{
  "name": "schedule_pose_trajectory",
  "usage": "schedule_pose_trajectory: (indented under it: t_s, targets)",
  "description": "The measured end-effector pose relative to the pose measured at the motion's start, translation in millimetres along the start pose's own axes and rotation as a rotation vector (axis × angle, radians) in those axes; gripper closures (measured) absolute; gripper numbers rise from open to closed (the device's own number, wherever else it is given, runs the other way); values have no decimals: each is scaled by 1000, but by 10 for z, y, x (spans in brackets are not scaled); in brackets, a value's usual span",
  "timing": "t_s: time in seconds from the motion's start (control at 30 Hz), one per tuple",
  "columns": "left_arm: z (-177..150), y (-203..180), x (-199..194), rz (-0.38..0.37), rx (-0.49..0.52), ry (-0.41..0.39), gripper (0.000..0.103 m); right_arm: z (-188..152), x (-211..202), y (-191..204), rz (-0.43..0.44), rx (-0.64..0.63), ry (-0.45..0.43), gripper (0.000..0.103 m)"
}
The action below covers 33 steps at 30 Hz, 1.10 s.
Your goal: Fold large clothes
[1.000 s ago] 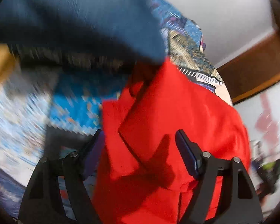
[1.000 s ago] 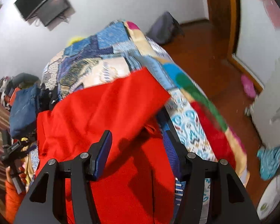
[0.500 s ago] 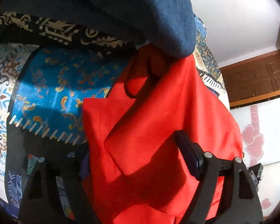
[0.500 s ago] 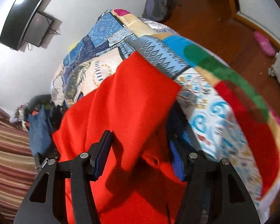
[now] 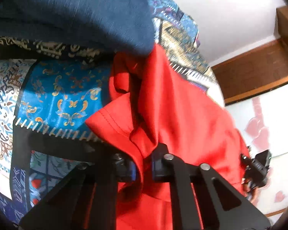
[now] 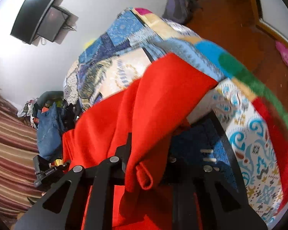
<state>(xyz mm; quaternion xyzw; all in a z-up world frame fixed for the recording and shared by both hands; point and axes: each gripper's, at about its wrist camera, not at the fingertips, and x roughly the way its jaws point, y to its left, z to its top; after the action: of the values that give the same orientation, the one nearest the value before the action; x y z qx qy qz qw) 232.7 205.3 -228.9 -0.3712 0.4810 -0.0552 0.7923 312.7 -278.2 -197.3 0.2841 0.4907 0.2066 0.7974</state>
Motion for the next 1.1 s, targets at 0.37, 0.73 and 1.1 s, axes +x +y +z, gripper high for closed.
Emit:
schedule_pose_trajectory:
  t_s: [0.37, 0.73, 1.1]
  targets:
    - [376, -1013, -535, -105, 171, -159, 97, 451, -353, 582, 32, -201, -164, 90]
    - [1083, -1382, -563, 34, 314, -317, 97, 979, -9, 817, -10, -269, -195, 90]
    - [1523, -691, 249, 246, 244, -213, 97, 1272, 687, 427, -183, -256, -99, 90]
